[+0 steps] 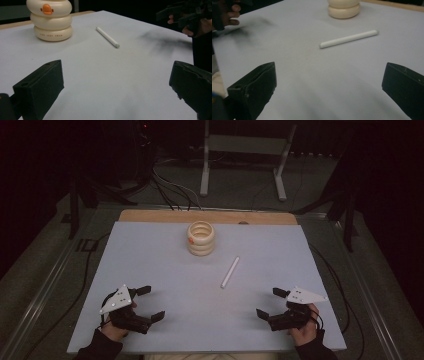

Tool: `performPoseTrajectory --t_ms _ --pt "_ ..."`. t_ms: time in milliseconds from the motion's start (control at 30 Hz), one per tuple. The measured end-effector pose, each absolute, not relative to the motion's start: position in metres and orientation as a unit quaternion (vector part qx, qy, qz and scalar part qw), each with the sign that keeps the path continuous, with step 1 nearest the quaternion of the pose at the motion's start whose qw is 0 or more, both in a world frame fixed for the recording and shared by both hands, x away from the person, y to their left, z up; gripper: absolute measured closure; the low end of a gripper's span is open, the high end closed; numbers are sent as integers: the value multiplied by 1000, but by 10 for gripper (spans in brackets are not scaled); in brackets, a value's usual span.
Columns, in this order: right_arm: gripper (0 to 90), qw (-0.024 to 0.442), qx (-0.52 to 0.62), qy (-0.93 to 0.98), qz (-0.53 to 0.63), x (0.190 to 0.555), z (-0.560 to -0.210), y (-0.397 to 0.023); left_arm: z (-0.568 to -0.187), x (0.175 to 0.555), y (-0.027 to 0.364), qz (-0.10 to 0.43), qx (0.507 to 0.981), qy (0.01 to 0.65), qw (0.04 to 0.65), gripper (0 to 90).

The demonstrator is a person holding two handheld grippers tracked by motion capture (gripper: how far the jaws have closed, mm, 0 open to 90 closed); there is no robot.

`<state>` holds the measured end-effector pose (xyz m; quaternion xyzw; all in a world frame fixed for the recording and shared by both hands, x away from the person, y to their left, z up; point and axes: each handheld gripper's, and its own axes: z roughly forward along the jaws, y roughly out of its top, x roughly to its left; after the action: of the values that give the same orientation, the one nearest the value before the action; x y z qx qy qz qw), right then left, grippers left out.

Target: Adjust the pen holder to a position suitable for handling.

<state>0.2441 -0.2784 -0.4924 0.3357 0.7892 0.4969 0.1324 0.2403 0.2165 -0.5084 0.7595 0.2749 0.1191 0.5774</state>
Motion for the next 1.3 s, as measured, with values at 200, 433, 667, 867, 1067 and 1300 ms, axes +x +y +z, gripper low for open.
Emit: performPoseTrajectory --t_ms 200,433,667,867,1067,1300 --pt "0 110 339 787 504 245 -483 -269 -508 238 218 115 764 268 575 0" --pt "0 118 336 779 517 256 -465 -261 -507 235 220 118 758 271 582 0" --pt "0 127 327 778 521 274 -447 -245 -508 236 221 116 756 274 583 0" --pt "0 132 324 782 516 287 -436 -234 -508 236 221 114 755 274 585 0" --pt "0 141 329 780 514 302 -425 -228 -509 236 220 112 756 272 585 0" --pt "0 139 329 778 516 321 -414 -216 -509 236 219 111 756 272 585 0"
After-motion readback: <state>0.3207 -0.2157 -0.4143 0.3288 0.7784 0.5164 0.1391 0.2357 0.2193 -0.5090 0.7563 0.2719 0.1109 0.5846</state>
